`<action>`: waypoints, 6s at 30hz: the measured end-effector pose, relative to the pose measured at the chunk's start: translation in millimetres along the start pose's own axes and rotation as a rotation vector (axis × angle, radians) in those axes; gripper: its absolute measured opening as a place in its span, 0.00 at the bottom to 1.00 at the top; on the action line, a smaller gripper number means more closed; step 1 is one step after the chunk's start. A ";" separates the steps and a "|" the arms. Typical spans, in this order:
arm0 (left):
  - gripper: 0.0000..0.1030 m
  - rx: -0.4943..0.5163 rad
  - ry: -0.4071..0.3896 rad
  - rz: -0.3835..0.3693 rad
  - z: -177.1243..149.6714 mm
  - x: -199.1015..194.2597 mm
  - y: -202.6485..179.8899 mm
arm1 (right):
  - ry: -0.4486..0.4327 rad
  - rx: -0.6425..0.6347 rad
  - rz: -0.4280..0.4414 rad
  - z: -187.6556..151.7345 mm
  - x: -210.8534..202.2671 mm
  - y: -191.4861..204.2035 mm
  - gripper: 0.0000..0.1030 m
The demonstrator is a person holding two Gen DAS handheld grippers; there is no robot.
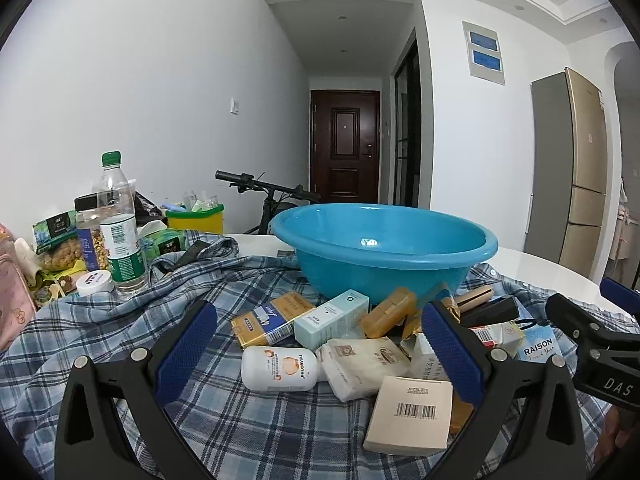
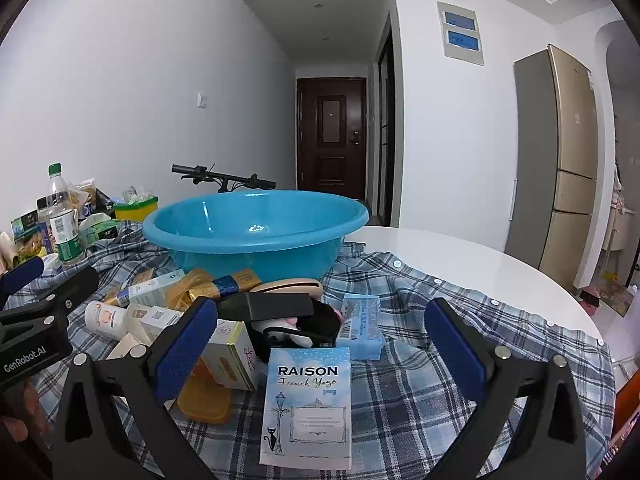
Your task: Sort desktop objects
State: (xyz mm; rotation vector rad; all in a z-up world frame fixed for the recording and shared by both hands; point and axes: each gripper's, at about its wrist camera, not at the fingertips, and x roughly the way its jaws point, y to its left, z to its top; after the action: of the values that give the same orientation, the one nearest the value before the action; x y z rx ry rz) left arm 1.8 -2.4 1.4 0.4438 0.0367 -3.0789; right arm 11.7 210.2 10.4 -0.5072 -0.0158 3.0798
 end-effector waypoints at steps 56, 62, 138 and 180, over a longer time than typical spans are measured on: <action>1.00 -0.010 0.016 -0.008 64.5 -0.6 6.9 | -0.047 0.028 0.012 66.3 -9.3 -11.7 1.00; 1.00 -0.003 -0.070 0.036 111.7 -13.6 14.8 | -0.115 0.026 0.010 108.7 -22.5 -12.9 1.00; 1.00 0.097 0.532 -0.264 21.3 55.3 -81.7 | 0.398 0.036 0.024 23.4 23.8 -59.8 0.96; 1.00 0.259 0.563 -0.539 25.8 84.7 -58.0 | 0.519 0.023 0.224 -0.7 55.1 -17.7 0.64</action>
State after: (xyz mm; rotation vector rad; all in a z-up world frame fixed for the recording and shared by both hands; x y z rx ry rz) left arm -88.6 52.6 3.2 1.5290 -0.2755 -3.3372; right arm -39.9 229.1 -7.7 -1.3696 0.0897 3.0384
